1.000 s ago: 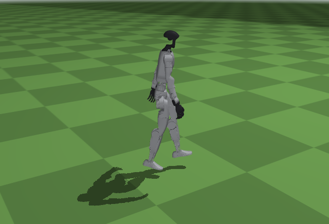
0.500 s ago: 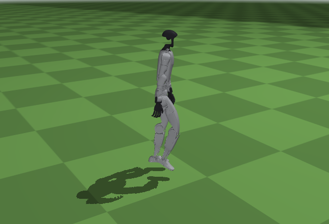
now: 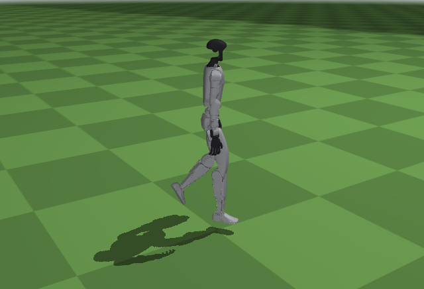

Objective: Stand up

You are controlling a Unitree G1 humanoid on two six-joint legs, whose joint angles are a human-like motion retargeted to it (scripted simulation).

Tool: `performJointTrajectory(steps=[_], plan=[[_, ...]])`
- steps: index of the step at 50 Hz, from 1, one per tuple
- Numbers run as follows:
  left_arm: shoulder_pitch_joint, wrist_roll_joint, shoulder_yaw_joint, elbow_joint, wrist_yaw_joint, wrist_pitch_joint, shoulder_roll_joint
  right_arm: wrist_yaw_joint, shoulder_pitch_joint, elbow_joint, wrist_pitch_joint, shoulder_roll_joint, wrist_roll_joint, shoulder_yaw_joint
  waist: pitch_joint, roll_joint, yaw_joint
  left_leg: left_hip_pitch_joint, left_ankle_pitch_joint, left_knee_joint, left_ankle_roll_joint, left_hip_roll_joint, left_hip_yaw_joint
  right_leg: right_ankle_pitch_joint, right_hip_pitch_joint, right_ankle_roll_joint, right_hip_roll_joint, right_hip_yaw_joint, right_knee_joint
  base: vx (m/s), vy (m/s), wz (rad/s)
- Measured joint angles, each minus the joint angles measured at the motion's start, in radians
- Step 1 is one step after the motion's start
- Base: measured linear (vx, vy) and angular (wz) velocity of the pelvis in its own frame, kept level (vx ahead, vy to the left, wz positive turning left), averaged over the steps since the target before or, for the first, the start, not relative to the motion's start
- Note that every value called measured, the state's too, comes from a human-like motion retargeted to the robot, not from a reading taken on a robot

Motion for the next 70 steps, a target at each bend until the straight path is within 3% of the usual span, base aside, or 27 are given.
performJointTrajectory(steps=[5,8,15,18,21,22,23,25,27,30,35,38,42,45,48,50,55,60,66,70], plan=[[0.104,-0.052,0.114,0.029,0.015,0.034,0.017,-0.016,-0.055,-0.108,-0.031,-0.007,0.003,0.019,0.020,-0.011,0.030,-0.136,-0.124,-0.061,0.034,-0.029,-0.050,-0.022,0.087,-0.002,0.050,0.009,-0.020,0.58,-0.06,-0.40],[0.173,-0.094,0.193,0.041,0.003,0.045,0.021,-0.030,-0.078,-0.175,-0.065,-0.009,0.015,0.026,0.032,0.001,0.062,-0.192,-0.148,-0.234,0.077,-0.034,-0.089,-0.041,0.132,-0.035,0.105,0.038,-0.018,0.49,0.00,-0.70],[0.268,-0.149,0.313,0.056,-0.003,0.062,0.016,-0.058,-0.116,-0.210,-0.086,-0.005,0.006,0.038,0.063,0.033,0.116,-0.250,-0.057,-0.582,0.238,-0.018,-0.219,-0.094,0.205,-0.116,0.216,0.147,0.017,0.54,0.10,-0.86],[0.287,-0.167,0.343,0.059,-0.009,0.061,0.006,-0.060,-0.117,-0.184,-0.082,0.001,-0.004,0.050,0.088,0.032,0.168,-0.259,0.068,-0.713,0.255,0.003,-0.321,-0.100,0.231,-0.141,0.246,0.236,0.040,0.42,0.19,-1.56],[0.292,-0.179,0.355,0.055,-0.012,0.057,-0.003,-0.056,-0.103,-0.145,-0.075,0.008,-0.023,0.060,0.115,0.030,0.211,-0.245,0.209,-0.803,0.242,0.002,-0.552,-0.099,0.261,-0.165,0.272,0.333,0.062,0.53,0.32,-1.58],[0.291,-0.180,0.358,0.053,-0.011,0.055,-0.005,-0.055,-0.096,-0.130,-0.072,0.010,-0.032,0.063,0.123,0.032,0.226,-0.235,0.245,-0.813,0.209,-0.001,-0.642,-0.098,0.273,-0.171,0.282,0.368,0.069,0.36,0.26,-1.73],[0.290,-0.179,0.360,0.050,-0.011,0.054,-0.007,-0.054,-0.087,-0.115,-0.069,0.011,-0.040,0.067,0.132,0.045,0.241,-0.221,0.252,-0.802,0.110,0.019,-0.676,-0.098,0.286,-0.176,0.305,0.399,0.076,0.46,0.37,-1.68],[0.283,-0.178,0.362,0.045,-0.011,0.051,-0.009,-0.053,-0.071,-0.083,-0.059,0.012,-0.059,0.072,0.135,0.057,0.258,-0.193,0.170,-0.801,-0.010,0.063,-0.681,-0.097,0.289,-0.184,0.330,0.444,0.104,0.54,0.50,-1.53],[0.275,-0.177,0.367,0.039,-0.016,0.048,-0.014,-0.051,-0.054,-0.048,-0.043,0.010,-0.077,0.078,0.130,0.039,0.258,-0.187,-0.019,-0.744,0.031,0.074,-0.604,-0.079,0.278,-0.185,0.313,0.480,0.133,0.33,0.39,-1.42],[0.259,-0.175,0.371,0.024,-0.028,0.043,-0.015,-0.041,-0.036,0.010,-0.009,0.008,-0.091,0.086,0.121,0.036,0.224,-0.154,-0.162,-0.724,0.113,0.072,-0.550,-0.022,0.264,-0.188,0.318,0.528,0.174,0.43,0.57,-1.03],[0.181,-0.167,0.343,0.005,-0.051,0.047,0.023,-0.007,-0.017,0.063,0.031,0.004,-0.034,0.096,0.098,0.058,0.115,-0.155,-0.197,-0.756,0.146,0.122,-0.490,0.126,0.178,-0.194,0.337,0.572,0.265,0.22,0.46,-0.71],[0.125,-0.155,0.303,-0.031,-0.058,0.042,0.070,-0.003,-0.007,0.049,-0.004,0.002,0.025,0.114,0.098,0.065,0.125,-0.138,-0.221,-0.770,0.172,0.151,-0.413,0.170,0.112,-0.222,0.335,0.609,0.333,0.04,0.30,-1.46],[0.079,-0.145,0.313,-0.089,-0.027,0.025,0.116,-0.027,-0.015,-0.029,-0.007,0.014,-0.025,0.121,0.090,0.078,0.114,-0.146,-0.261,-0.768,0.212,0.189,-0.320,0.117,0.021,-0.297,0.332,0.612,0.404,-0.02,0.35,-1.80],[0.073,-0.173,0.331,-0.110,-0.015,0.015,0.151,-0.051,-0.036,-0.080,-0.017,0.023,-0.044,0.162,0.071,0.089,0.089,-0.158,-0.298,-0.757,0.263,0.200,-0.261,0.013,-0.028,-0.341,0.289,0.478,0.429,-0.05,0.32,-1.96],[0.074,-0.204,0.348,-0.100,-0.025,0.021,0.197,-0.049,-0.053,-0.129,-0.041,0.044,-0.048,0.200,0.057,0.073,0.102,-0.154,-0.340,-0.739,0.303,0.200,-0.166,-0.091,-0.020,-0.331,0.229,0.277,0.413,-0.04,0.23,-2.44],[0.080,-0.209,0.367,-0.088,-0.032,0.032,0.222,-0.040,-0.061,-0.160,-0.059,0.061,-0.057,0.221,0.050,0.052,0.112,-0.139,-0.365,-0.735,0.322,0.190,-0.101,-0.089,-0.010,-0.292,0.217,0.193,0.396,-0.04,0.18,-2.52],[0.125,-0.208,0.414,-0.063,-0.029,0.059,0.236,-0.042,-0.084,-0.193,-0.089,0.087,-0.085,0.275,0.026,0.015,0.123,-0.099,-0.424,-0.741,0.343,0.159,0.062,-0.059,0.043,-0.211,0.239,0.031,0.334,-0.03,0.16,-2.52],[0.164,-0.230,0.434,-0.048,-0.023,0.059,0.184,-0.033,-0.103,-0.175,-0.081,0.099,-0.124,0.308,0.017,-0.001,0.130,-0.046,-0.455,-0.763,0.341,0.134,0.213,-0.066,0.143,-0.220,0.269,-0.137,0.246,-0.04,0.12,-2.49],[0.165,-0.258,0.411,-0.045,-0.048,0.042,0.085,-0.028,-0.136,-0.128,-0.064,0.091,-0.143,0.329,0.010,0.005,0.152,0.021,-0.468,-0.797,0.314,0.132,0.445,-0.091,0.189,-0.284,0.297,-0.175,0.198,-0.07,0.06,-2.86],[0.145,-0.259,0.354,-0.054,-0.066,0.023,0.051,-0.028,-0.151,-0.106,-0.049,0.079,-0.152,0.324,0.007,0.004,0.130,0.045,-0.464,-0.806,0.294,0.117,0.565,-0.132,0.202,-0.218,0.285,-0.231,0.126,-0.05,-0.12,-2.24]])
